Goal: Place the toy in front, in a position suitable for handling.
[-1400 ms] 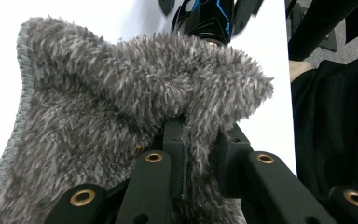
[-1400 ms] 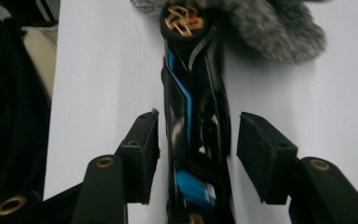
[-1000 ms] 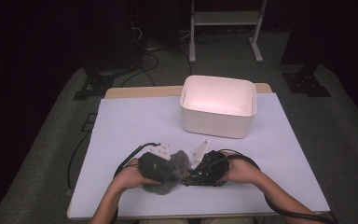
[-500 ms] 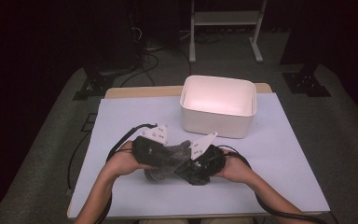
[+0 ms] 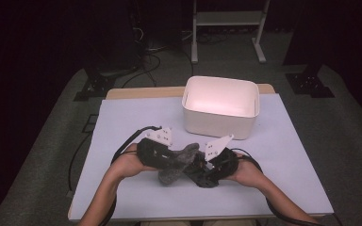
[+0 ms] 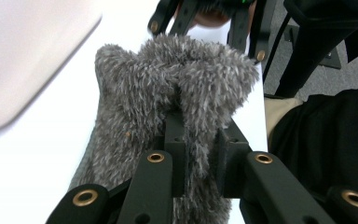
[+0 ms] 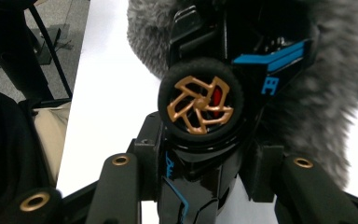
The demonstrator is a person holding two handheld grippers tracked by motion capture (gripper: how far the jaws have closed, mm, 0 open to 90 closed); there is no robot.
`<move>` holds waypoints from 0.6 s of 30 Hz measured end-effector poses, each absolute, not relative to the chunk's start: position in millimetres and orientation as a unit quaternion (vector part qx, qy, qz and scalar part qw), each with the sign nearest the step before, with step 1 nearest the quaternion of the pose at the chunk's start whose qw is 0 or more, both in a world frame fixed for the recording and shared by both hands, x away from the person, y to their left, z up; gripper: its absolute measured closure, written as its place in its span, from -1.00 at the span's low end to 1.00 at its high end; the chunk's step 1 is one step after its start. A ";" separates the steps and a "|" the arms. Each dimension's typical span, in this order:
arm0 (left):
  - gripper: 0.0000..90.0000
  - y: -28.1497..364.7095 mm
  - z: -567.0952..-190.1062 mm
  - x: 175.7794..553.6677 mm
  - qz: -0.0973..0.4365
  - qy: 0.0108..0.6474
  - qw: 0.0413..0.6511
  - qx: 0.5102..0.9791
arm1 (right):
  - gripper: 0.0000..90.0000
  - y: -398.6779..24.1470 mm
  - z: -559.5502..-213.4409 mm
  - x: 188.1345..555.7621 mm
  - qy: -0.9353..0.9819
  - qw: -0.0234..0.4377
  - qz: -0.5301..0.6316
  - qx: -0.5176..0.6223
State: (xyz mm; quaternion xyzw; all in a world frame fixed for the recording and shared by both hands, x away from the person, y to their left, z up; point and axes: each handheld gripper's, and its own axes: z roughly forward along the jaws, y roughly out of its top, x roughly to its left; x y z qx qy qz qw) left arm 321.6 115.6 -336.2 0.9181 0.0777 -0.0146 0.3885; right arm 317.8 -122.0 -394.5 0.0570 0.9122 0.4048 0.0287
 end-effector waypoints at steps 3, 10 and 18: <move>0.74 117.6 -346.0 322.8 -0.021 0.087 0.378 0.921 | 0.24 -128.5 -395.2 316.5 0.909 0.029 0.410 0.064; 0.73 116.1 -354.5 325.9 -0.042 0.086 0.394 0.914 | 0.24 -139.9 -395.5 315.0 0.905 0.027 0.418 0.074; 0.73 116.0 -336.9 326.3 -0.033 0.076 0.396 0.914 | 0.24 -131.1 -394.4 315.1 0.902 0.026 0.427 0.063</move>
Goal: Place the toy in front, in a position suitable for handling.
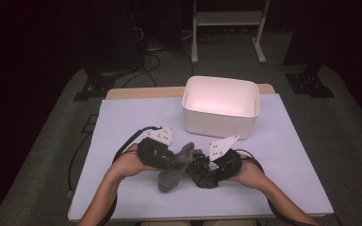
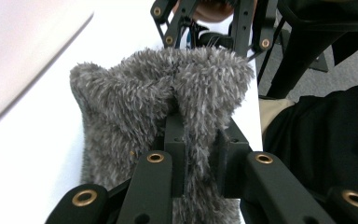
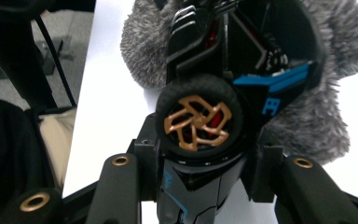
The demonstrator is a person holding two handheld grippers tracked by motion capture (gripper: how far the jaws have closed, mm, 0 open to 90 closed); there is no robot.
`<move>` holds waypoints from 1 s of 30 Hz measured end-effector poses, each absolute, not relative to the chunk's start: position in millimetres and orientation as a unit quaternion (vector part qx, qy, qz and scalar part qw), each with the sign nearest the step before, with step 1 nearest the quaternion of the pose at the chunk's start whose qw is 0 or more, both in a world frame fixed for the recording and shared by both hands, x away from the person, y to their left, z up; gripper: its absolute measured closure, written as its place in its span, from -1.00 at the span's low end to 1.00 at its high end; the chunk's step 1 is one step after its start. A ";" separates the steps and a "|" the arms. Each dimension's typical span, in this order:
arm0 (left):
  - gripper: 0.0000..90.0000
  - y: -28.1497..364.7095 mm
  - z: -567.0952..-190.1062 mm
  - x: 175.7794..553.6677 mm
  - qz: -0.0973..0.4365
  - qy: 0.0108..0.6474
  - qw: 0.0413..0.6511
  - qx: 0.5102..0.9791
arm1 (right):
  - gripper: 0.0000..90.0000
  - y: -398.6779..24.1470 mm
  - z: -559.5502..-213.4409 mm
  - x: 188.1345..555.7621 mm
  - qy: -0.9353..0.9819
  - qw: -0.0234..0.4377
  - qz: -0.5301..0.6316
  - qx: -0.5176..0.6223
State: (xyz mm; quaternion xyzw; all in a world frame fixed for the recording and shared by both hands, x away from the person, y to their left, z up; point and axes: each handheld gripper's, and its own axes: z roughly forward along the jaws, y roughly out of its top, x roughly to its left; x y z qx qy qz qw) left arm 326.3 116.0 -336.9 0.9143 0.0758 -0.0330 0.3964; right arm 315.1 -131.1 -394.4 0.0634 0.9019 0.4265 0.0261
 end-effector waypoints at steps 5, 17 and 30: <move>0.73 119.1 -331.3 326.5 -0.037 0.077 0.412 0.907 | 0.24 -122.8 -394.4 317.1 0.897 0.019 0.438 0.063; 0.73 109.3 -332.2 325.0 -0.034 0.066 0.402 0.912 | 0.17 -125.8 -386.2 318.5 0.899 0.015 0.432 0.067; 0.72 98.1 -331.6 321.7 -0.043 0.047 0.403 0.913 | 0.24 -142.7 -364.7 315.1 0.911 0.020 0.409 0.051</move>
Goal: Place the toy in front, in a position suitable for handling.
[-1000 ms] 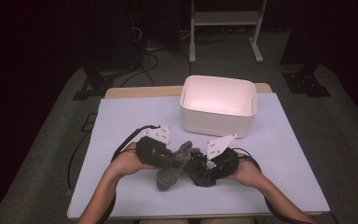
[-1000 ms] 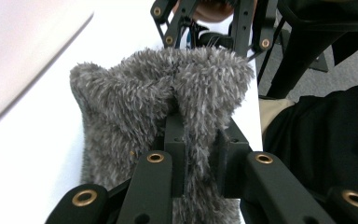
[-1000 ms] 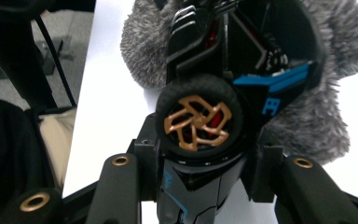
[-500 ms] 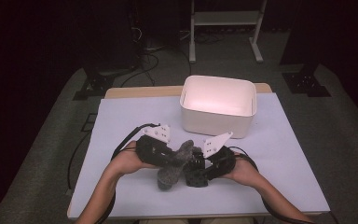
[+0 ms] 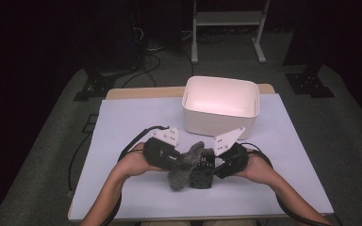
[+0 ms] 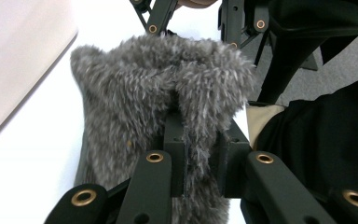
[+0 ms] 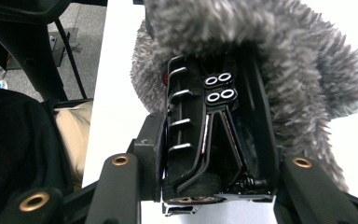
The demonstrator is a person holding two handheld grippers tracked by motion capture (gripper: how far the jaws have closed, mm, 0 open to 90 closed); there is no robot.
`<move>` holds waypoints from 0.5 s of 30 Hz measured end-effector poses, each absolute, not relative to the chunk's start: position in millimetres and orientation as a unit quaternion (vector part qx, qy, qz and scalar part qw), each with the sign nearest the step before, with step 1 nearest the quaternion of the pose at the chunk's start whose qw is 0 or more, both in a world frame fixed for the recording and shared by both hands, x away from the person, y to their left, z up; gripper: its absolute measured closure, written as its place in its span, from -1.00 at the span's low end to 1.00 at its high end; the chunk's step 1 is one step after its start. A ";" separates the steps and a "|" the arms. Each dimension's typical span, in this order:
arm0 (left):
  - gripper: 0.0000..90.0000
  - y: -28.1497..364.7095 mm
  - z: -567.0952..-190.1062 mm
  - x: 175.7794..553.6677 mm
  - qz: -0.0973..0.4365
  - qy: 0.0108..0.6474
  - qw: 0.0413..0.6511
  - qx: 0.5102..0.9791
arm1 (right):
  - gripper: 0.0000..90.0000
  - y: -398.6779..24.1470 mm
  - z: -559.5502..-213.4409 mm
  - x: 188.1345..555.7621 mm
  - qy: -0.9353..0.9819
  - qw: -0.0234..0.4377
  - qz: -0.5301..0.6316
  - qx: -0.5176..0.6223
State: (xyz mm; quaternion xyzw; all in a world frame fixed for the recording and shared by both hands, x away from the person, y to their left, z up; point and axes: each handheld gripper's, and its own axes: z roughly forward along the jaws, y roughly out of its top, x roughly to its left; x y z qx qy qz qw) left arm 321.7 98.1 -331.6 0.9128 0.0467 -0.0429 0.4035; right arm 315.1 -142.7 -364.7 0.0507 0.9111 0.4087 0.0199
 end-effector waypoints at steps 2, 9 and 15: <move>0.72 98.2 -332.7 321.6 -0.041 0.046 0.403 0.913 | 0.25 -145.5 -364.8 314.5 0.911 0.019 0.409 0.052; 0.72 97.2 -347.0 322.0 -0.047 0.056 0.388 0.919 | 0.25 -154.2 -366.0 312.7 0.909 0.020 0.413 0.056; 0.72 87.4 -366.5 322.7 -0.062 0.055 0.373 0.924 | 0.25 -161.2 -366.6 310.0 0.908 0.020 0.414 0.061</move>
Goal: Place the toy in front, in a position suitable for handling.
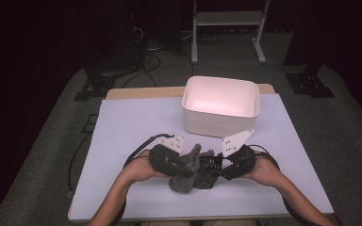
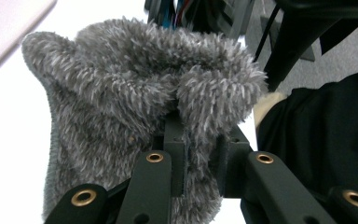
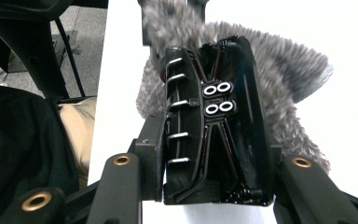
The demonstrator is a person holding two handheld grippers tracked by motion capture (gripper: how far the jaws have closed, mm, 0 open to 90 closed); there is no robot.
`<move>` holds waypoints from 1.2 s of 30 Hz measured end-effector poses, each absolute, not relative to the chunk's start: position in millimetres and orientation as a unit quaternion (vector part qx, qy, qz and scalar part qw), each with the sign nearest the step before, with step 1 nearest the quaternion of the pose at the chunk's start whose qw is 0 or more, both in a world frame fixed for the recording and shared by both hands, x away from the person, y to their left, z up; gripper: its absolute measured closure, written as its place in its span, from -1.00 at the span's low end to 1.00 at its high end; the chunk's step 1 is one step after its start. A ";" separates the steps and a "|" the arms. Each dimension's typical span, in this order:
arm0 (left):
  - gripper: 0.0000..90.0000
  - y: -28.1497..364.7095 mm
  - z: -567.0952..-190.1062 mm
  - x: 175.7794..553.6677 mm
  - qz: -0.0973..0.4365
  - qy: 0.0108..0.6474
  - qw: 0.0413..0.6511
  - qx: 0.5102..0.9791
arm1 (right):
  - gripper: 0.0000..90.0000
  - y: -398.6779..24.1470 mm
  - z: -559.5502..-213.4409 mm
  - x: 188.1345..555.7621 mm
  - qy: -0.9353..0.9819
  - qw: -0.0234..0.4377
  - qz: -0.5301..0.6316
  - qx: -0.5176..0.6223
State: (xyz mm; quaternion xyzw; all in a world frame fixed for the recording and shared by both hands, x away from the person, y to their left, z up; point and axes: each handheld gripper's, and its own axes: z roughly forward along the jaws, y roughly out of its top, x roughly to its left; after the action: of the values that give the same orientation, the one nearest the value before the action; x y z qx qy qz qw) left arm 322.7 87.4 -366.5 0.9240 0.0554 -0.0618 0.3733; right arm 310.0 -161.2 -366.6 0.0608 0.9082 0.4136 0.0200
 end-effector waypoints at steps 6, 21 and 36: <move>0.72 100.4 -362.8 325.0 -0.059 0.072 0.385 0.918 | 0.25 -169.5 -368.5 309.6 0.907 0.018 0.416 0.070; 0.73 205.5 -323.3 316.9 0.008 0.144 0.399 0.906 | 0.25 -176.2 -371.4 311.0 0.903 0.010 0.422 0.083; 0.72 292.6 -308.4 302.6 0.075 0.238 0.324 0.913 | 0.25 -183.7 -373.7 311.6 0.902 0.005 0.422 0.088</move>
State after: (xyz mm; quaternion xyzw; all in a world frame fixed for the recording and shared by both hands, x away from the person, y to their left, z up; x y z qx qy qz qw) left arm 302.6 292.6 -308.4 0.9126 0.2384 0.0750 0.3236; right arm 311.6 -183.7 -373.7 0.0884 0.9021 0.4225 0.0047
